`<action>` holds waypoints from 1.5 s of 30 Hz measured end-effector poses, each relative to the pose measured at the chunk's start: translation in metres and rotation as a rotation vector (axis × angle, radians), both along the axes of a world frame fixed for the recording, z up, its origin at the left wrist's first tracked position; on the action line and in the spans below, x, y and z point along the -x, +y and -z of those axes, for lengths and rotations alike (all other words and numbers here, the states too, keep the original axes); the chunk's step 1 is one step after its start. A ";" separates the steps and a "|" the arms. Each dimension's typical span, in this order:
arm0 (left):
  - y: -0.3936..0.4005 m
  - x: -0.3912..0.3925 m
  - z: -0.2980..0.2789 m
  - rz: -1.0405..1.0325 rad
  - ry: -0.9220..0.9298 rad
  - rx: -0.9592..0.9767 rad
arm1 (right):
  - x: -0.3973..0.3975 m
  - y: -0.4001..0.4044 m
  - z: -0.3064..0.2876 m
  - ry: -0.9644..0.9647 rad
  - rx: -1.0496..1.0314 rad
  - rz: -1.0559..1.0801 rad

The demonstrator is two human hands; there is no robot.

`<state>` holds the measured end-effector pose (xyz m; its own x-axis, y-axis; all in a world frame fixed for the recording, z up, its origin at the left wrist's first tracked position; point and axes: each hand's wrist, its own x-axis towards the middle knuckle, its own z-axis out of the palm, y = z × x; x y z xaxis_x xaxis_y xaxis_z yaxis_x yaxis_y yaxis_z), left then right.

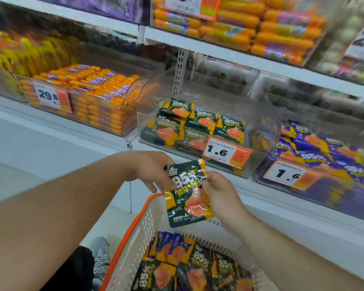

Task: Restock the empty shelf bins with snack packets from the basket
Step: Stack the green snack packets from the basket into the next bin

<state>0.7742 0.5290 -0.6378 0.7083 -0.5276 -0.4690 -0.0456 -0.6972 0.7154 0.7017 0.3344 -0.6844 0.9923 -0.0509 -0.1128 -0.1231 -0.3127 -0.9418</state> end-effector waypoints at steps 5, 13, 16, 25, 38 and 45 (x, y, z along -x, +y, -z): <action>0.009 -0.003 -0.019 -0.232 0.011 0.449 | -0.002 -0.004 -0.033 -0.208 -0.019 0.013; 0.001 -0.008 -0.033 -0.485 -0.017 0.798 | -0.015 -0.002 -0.066 -0.283 -0.170 -0.055; -0.003 -0.014 -0.030 -0.551 -0.458 0.489 | -0.034 -0.004 -0.088 -0.299 -0.234 0.025; -0.004 -0.040 -0.012 -0.461 -1.066 -0.046 | -0.156 -0.031 -0.110 -0.085 -0.112 0.394; -0.011 -0.053 0.010 -0.460 -1.284 -0.040 | -0.223 -0.018 -0.084 0.088 1.062 0.078; -0.012 -0.053 0.010 -0.468 -1.291 -0.041 | -0.233 -0.017 -0.072 0.104 1.081 0.071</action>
<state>0.8270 0.5171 -0.6482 0.7560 -0.1226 0.6430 -0.4133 -0.8512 0.3236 0.9349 0.3172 -0.6123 0.9715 -0.2299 -0.0570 -0.2362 -0.9589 -0.1571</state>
